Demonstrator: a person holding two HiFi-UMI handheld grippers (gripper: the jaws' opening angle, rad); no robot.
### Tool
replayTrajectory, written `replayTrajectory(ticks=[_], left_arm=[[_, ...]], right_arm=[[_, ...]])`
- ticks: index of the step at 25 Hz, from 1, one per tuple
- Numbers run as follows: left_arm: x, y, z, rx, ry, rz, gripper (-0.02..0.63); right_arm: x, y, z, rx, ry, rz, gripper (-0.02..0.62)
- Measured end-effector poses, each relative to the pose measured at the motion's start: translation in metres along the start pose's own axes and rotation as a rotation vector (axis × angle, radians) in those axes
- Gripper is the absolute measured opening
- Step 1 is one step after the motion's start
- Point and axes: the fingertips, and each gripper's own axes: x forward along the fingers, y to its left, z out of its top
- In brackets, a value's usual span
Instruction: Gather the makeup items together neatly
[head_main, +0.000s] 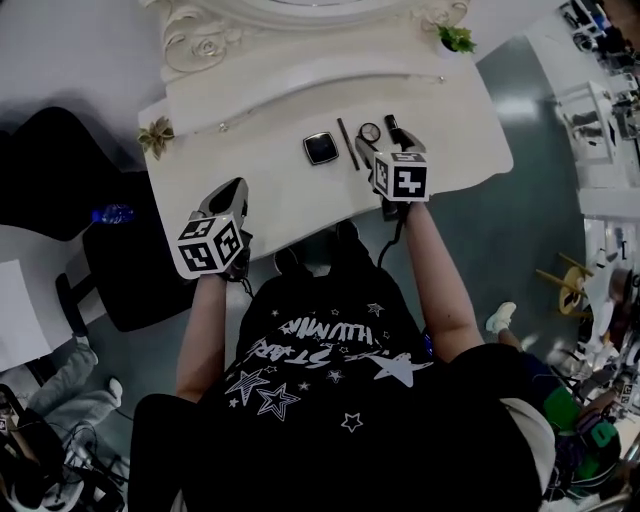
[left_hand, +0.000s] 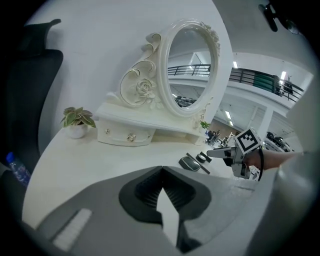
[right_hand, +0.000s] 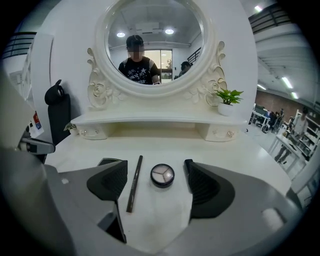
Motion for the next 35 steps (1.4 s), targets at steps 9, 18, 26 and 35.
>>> replayTrajectory(ticks=[9, 18, 26, 35], left_arm=[[-0.01, 0.005, -0.009, 0.013, -0.012, -0.018, 0.002], [-0.028, -0.028, -0.033, 0.008, -0.017, -0.002, 0.002], [-0.047, -0.085, -0.05, 0.038, -0.037, 0.001, 0.002], [-0.084, -0.149, -0.079, 0.051, -0.067, 0.009, 0.002]], right_arm=[[-0.015, 0.051, -0.003, -0.048, -0.067, 0.045, 0.297], [-0.041, 0.051, -0.018, -0.043, -0.121, 0.06, 0.074], [-0.088, 0.034, -0.033, -0.026, -0.173, 0.097, 0.028], [-0.158, 0.022, -0.059, -0.062, -0.202, 0.144, 0.028]])
